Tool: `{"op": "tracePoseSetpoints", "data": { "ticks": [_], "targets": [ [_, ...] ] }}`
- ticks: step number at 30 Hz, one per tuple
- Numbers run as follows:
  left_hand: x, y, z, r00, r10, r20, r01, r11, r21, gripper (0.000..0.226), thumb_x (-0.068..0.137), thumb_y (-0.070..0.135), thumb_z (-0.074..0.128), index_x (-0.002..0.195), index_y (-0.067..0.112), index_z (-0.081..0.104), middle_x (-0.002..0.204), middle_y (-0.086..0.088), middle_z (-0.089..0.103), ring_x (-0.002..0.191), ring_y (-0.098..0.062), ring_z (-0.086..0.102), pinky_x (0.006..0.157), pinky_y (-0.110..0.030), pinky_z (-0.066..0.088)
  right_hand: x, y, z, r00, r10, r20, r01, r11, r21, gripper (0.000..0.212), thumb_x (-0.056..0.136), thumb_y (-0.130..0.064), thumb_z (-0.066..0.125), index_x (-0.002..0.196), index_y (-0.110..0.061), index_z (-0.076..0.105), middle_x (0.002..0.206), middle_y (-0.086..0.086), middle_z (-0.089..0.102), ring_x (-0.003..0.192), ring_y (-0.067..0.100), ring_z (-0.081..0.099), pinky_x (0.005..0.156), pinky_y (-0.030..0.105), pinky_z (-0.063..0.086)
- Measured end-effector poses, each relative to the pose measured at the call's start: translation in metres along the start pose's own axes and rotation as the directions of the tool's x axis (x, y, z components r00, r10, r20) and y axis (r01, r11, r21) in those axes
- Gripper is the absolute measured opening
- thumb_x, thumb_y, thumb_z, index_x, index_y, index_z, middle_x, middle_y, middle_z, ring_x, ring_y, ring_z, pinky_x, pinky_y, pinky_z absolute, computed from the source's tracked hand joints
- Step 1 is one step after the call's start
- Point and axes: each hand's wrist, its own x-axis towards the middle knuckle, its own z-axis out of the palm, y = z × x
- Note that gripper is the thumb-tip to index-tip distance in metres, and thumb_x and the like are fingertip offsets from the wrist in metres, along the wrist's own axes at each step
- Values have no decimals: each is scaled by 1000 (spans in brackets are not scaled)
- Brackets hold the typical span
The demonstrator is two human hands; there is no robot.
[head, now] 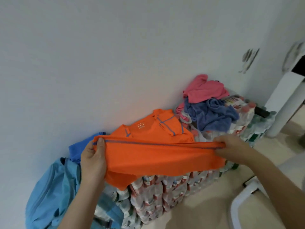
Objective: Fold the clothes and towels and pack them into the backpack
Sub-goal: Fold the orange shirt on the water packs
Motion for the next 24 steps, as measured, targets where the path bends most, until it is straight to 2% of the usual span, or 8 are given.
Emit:
{"op": "tracePoseSetpoints", "data": {
  "ticks": [4, 8, 10, 11, 15, 18, 22, 24],
  "targets": [
    [31, -23, -13, 997, -49, -52, 50, 999, 9, 26, 98, 31, 50, 74, 23, 58, 73, 4, 58, 67, -13, 50, 66, -35, 41, 24, 3, -34, 998, 55, -10, -43, 874, 485, 11, 76, -14, 77, 73, -9, 68, 60, 5, 54, 55, 17, 50, 55, 27, 41],
    [48, -36, -17, 997, -73, -40, 75, 996, 53, 27, 98, 33, 50, 74, 22, 57, 73, 4, 57, 67, -13, 50, 66, -36, 41, 56, -1, -40, 990, 140, -32, -49, 537, 842, 55, 44, -46, 92, 82, -14, 68, 72, 6, 58, 63, 19, 56, 52, 29, 50],
    [55, -39, -14, 996, -71, -46, 75, 993, 94, 27, 98, 33, 49, 73, 24, 56, 74, 5, 57, 68, -12, 50, 65, -34, 41, 79, -16, -36, 978, 191, -79, 12, 329, 944, 28, 74, -29, 80, 91, -13, 65, 83, 1, 59, 74, 16, 58, 50, 22, 54],
    [60, -40, -13, 997, -59, -52, 65, 991, 115, 27, 98, 33, 49, 73, 23, 57, 74, 4, 57, 68, -12, 50, 65, -34, 40, 91, -24, -35, 969, 222, -110, 38, 306, 951, 12, 86, -19, 67, 94, -11, 63, 89, 0, 58, 80, 16, 57, 51, 20, 54],
    [93, -40, -1, 993, 24, -112, 9, 960, 281, 33, 97, 27, 50, 69, 10, 53, 64, -5, 52, 59, -16, 44, 57, -36, 33, 147, -49, -28, 893, 321, -316, 110, 525, 844, 13, 95, -17, 57, 99, -5, 55, 80, 0, 48, 73, 12, 52, 51, 20, 56],
    [125, -40, 14, 981, 130, -141, -53, 891, 450, 35, 96, 27, 51, 64, 15, 47, 55, 0, 47, 52, -17, 41, 53, -36, 29, 196, -58, -23, 864, 277, -421, 141, 670, 729, 15, 95, -19, 57, 93, -4, 60, 74, 6, 47, 65, 16, 51, 45, 18, 52],
    [161, -49, 30, 980, 193, -39, -113, 717, 688, 22, 97, 32, 48, 81, 18, 55, 59, 0, 53, 60, -27, 53, 54, -34, 29, 254, -65, -5, 855, 117, -505, 163, 864, 477, 29, 92, -28, 52, 68, -12, 52, 63, 13, 56, 63, 35, 62, 63, 52, 54],
    [172, -55, 38, 974, 226, -9, -133, 603, 787, 23, 97, 34, 48, 88, 15, 58, 65, -8, 61, 67, -35, 59, 56, -34, 33, 280, -66, 8, 866, -2, -500, 171, 941, 293, 24, 92, -20, 52, 76, -5, 60, 78, 26, 65, 76, 42, 63, 70, 48, 50]
  ]
}}
